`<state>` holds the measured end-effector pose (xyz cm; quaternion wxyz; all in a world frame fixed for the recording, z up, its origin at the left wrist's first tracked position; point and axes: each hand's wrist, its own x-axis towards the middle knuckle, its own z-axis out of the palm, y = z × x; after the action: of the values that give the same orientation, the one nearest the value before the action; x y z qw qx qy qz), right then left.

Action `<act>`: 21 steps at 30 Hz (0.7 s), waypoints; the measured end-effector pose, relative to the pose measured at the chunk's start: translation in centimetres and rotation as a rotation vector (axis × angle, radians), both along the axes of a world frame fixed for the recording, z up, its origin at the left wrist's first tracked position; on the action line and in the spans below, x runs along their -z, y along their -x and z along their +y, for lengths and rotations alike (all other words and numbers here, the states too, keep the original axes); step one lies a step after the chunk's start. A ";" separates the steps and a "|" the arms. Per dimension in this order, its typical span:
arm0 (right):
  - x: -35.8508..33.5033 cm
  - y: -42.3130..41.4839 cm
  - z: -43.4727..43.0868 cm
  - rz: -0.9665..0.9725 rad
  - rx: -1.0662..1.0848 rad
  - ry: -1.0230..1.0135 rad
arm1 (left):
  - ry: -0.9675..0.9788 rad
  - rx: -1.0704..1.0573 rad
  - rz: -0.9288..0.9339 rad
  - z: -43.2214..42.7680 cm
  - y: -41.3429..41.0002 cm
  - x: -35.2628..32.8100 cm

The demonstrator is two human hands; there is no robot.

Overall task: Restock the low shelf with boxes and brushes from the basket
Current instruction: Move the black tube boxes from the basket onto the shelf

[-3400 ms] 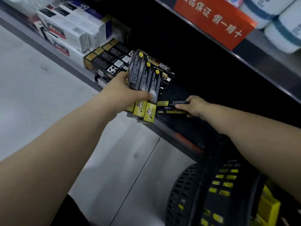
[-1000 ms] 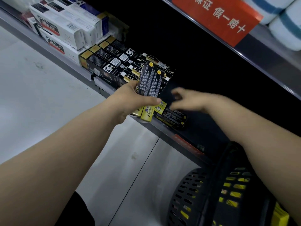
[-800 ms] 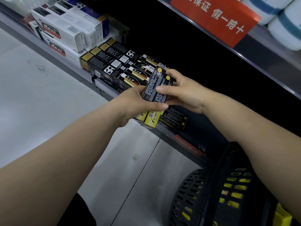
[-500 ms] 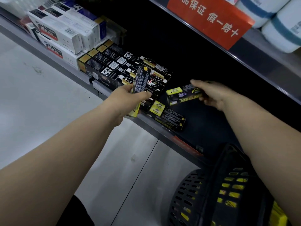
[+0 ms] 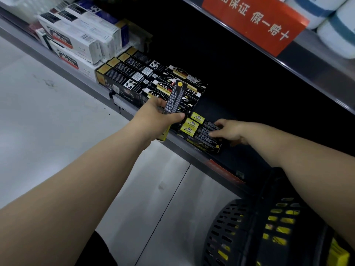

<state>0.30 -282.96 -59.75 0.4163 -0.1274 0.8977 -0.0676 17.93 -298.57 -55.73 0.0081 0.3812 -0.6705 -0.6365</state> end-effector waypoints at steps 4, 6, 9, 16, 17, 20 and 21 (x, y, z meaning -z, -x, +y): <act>0.2 -0.1 -0.2 -0.041 -0.143 -0.006 | -0.015 0.057 -0.014 -0.1 0.2 0.2; 0.1 0.1 -0.4 -0.026 -0.226 -0.060 | -0.017 0.088 -0.028 0.1 0.3 0.3; -1.1 0.5 -1.0 0.104 -0.374 -0.172 | -0.011 0.099 -0.032 0.2 0.4 0.5; -7.4 -2.4 -3.8 0.169 -0.632 0.610 | -0.007 0.199 0.064 0.5 0.4 -0.2; -7.6 -2.8 -3.9 0.126 -0.644 0.599 | 0.003 0.219 0.075 0.7 0.4 -0.3; -7.8 -2.2 -3.1 0.041 -0.560 0.497 | 0.057 0.264 0.071 0.9 0.3 -0.4; -7.8 -1.3 -2.4 0.057 -0.513 0.466 | 0.072 0.270 0.057 0.9 0.3 -0.3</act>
<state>1.64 -285.40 -51.94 0.3542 -0.4424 0.8082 -0.1603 17.61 -297.70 -55.40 -0.0448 0.2685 -0.7378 -0.6178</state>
